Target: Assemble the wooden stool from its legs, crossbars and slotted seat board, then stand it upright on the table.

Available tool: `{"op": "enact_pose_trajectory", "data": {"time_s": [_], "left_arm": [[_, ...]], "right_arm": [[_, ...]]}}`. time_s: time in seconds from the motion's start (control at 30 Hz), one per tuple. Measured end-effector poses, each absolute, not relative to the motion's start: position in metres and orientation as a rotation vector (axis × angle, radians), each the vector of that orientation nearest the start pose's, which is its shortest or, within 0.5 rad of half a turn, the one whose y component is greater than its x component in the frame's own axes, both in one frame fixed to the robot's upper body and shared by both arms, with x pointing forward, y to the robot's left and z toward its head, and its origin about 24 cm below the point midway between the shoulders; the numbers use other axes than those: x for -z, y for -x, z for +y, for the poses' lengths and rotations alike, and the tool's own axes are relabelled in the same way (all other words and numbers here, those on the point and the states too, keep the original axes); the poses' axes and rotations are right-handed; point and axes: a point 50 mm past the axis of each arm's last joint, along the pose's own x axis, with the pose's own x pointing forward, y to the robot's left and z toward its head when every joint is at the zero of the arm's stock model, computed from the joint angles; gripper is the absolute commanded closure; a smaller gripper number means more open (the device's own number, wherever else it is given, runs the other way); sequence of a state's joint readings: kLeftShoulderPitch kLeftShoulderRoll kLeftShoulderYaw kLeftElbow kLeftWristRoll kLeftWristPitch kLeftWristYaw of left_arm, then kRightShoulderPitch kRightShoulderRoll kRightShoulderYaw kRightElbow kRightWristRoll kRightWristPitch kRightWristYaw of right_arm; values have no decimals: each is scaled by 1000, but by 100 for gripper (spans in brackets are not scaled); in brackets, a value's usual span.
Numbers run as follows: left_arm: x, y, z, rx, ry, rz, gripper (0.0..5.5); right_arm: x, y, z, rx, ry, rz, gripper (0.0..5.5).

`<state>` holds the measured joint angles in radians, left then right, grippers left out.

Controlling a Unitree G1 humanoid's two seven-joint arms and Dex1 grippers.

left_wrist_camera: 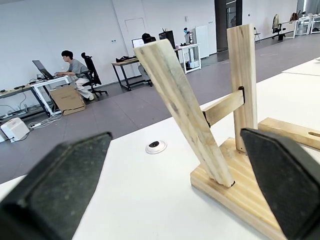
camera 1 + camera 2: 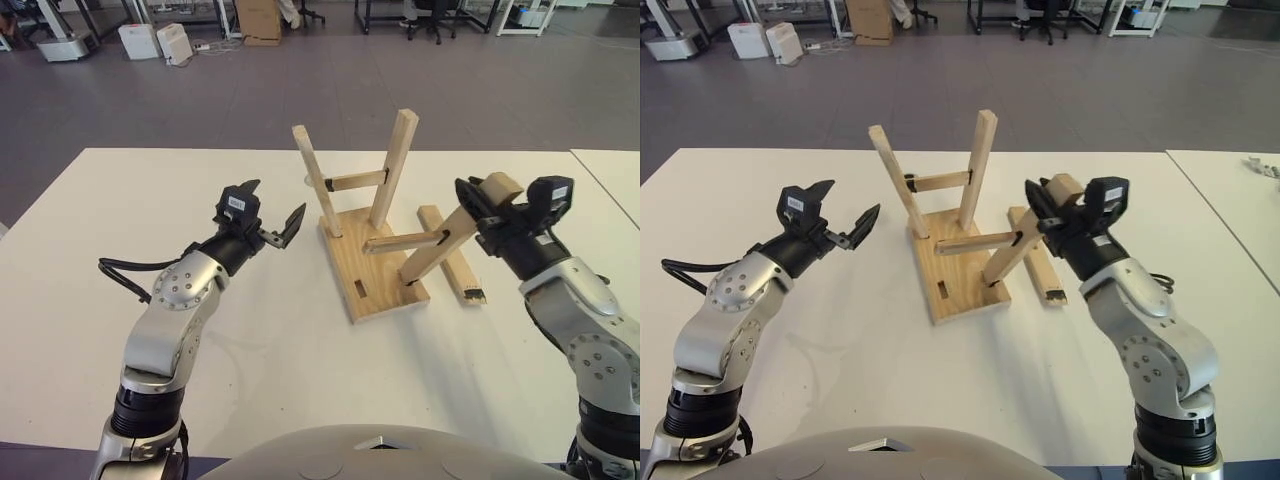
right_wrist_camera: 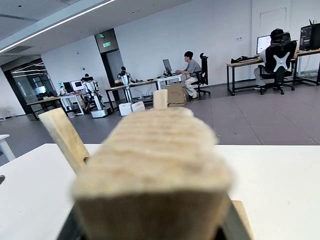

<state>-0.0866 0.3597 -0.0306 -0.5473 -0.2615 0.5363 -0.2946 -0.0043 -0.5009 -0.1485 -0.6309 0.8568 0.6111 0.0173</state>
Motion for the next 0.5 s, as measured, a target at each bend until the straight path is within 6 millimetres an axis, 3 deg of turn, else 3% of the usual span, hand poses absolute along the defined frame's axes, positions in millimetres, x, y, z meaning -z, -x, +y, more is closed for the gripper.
{"op": "enact_pose_trajectory", "data": {"time_s": [0.07, 0.33, 0.43, 0.5], "left_arm": [[-137, -245, 150, 481, -146, -41, 78], [-136, -246, 149, 474, -155, -47, 78], [-136, -248, 151, 465, -157, -44, 78], [-136, -248, 150, 465, -151, -50, 78]], "right_arm": [[-143, -227, -178, -386, -152, 55, 447], [-145, -232, -183, -382, -185, 18, 447], [-151, -239, -188, -372, -216, 4, 382], [-171, -245, -188, -388, -240, -78, 339]]}}
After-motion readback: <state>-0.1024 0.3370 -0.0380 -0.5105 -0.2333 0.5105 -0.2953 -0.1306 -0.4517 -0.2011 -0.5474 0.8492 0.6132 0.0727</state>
